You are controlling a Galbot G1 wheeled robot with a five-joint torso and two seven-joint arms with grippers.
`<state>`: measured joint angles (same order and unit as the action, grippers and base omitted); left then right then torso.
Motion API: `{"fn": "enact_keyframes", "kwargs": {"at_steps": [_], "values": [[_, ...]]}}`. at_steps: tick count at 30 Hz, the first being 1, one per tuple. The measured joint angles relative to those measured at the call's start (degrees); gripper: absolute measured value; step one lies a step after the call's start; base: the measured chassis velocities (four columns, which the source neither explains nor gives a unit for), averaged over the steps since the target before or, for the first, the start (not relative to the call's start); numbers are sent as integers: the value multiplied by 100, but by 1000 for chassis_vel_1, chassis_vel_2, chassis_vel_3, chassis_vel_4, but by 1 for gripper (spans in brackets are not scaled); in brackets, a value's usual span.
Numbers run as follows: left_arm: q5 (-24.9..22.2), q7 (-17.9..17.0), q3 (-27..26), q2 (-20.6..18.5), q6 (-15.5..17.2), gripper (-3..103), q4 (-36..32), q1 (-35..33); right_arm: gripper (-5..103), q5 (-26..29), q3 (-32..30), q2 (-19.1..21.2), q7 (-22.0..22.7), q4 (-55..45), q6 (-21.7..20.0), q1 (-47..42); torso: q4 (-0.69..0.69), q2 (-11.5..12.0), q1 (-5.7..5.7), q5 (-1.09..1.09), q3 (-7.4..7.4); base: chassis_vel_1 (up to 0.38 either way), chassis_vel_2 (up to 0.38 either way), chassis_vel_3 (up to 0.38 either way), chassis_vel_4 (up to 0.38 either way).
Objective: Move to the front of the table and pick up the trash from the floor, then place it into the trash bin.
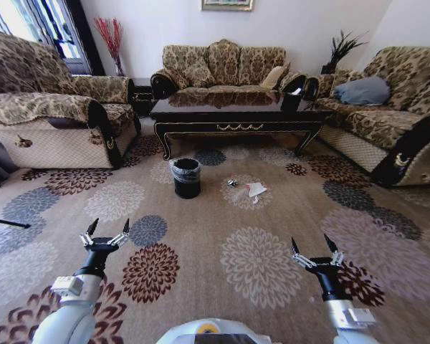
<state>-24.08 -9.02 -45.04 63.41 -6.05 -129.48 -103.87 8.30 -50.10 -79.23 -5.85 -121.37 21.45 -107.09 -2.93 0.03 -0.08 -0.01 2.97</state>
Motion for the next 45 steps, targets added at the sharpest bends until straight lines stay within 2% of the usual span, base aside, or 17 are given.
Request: {"fn": "enact_keyframes", "kwargs": {"at_steps": [18,45], "values": [[-10,2,-12,-37,59,100,38,0,100,-48,88,59,-3,117,-53,131,0,0,-1,1,3,-186,184,176,-191],[-68,-21,91,-150,259,100,187,349,100,-281,232,111,68,313,4,181,-1,-1,-1,1,5,-180,181,175,-176]]}}
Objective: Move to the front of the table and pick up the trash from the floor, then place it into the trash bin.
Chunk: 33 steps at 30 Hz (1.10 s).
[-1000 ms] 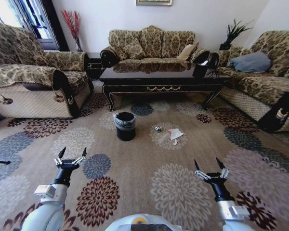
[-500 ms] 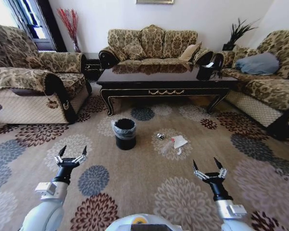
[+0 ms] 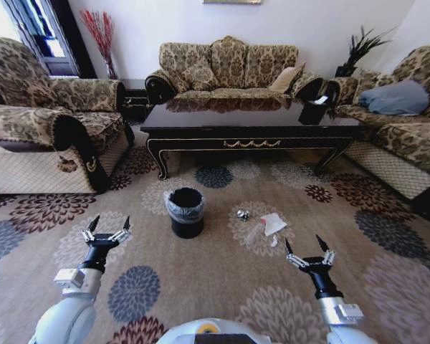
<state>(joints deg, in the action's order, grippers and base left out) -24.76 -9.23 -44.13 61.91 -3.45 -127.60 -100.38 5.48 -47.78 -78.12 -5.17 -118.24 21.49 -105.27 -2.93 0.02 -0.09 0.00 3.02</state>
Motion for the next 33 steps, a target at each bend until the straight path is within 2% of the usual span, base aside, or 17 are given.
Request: {"fn": "enact_keyframes", "kwargs": {"at_steps": [6,11,16,19,21,25,26,33], "values": [[-88,-12,30,-78,116,100,97,105,100,-113,28,11,60,87,35,74,1,0,0,0,0,-63,49,53,-68],[-238,-29,87,-323,400,100,134,340,100,-68,43,44,79,139,41,111,0,-1,1,0,-2,0,0,0,0],[-578,-60,463,-927,972,100,234,903,100,6,24,84,75,176,47,143,-2,-1,0,1,-1,0,0,0,0],[-702,-99,579,-1104,1164,100,185,1010,100,41,116,163,74,237,37,237,-6,-1,0,1,0,0,0,0,0],[-818,-205,611,-1166,1298,100,119,1082,100,76,283,278,73,330,-2,393,7,-1,1,-3,-1,0,0,0,0],[-1020,-382,907,-1297,1468,100,164,1386,100,134,311,297,78,365,-25,408,2,-1,0,1,0,0,0,0,0],[-1037,-420,1038,-1312,1501,100,237,1476,100,141,308,297,100,377,-31,408,-5,-1,0,0,0,0,0,0,0],[-987,-410,1126,-1297,1500,100,433,1467,100,166,300,327,41,475,-49,481,2,-2,1,0,-1,0,0,0,0]]}}
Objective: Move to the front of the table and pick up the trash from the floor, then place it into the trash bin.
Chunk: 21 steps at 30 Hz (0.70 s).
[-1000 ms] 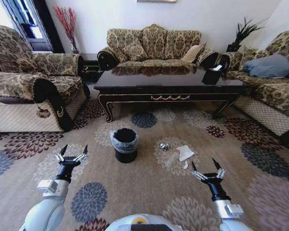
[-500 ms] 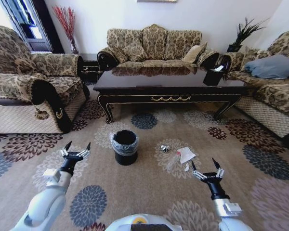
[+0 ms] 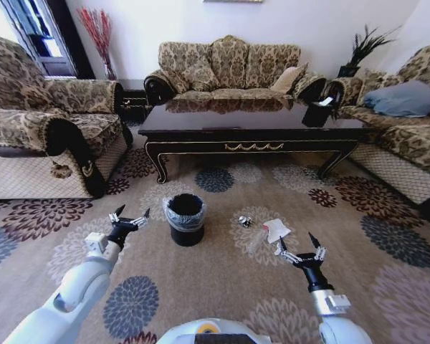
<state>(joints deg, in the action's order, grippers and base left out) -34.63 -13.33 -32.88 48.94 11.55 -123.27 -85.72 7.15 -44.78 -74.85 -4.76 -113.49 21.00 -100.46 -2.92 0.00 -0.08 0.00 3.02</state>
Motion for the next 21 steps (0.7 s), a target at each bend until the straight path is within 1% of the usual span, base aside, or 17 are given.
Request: {"fn": "enact_keyframes", "kwargs": {"at_steps": [6,21], "values": [[-27,30,-46,46,-19,100,55,-11,100,24,104,9,-38,106,-16,107,-1,0,0,0,0,0,0,0,0],[-48,93,73,80,-45,100,223,105,100,-19,127,7,-41,254,-11,163,-2,0,0,0,0,0,0,0,0]]}}
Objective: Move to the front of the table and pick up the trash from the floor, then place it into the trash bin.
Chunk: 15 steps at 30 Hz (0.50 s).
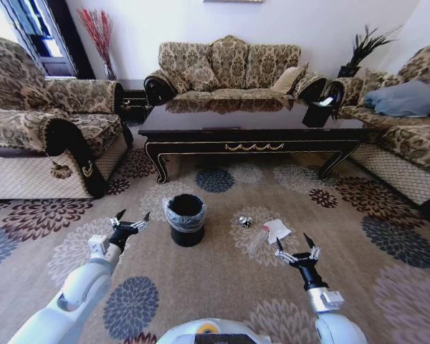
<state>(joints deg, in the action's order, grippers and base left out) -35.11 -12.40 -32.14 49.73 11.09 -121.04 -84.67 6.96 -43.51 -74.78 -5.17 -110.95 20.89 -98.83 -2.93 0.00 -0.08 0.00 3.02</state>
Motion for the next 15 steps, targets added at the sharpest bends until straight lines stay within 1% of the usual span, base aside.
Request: {"fn": "enact_keyframes", "kwargs": {"at_steps": [15], "values": [[-1,49,47,28,-28,100,68,36,100,7,-18,-5,-61,-2,22,-15,0,0,0,0,-1,0,0,0,0]]}}
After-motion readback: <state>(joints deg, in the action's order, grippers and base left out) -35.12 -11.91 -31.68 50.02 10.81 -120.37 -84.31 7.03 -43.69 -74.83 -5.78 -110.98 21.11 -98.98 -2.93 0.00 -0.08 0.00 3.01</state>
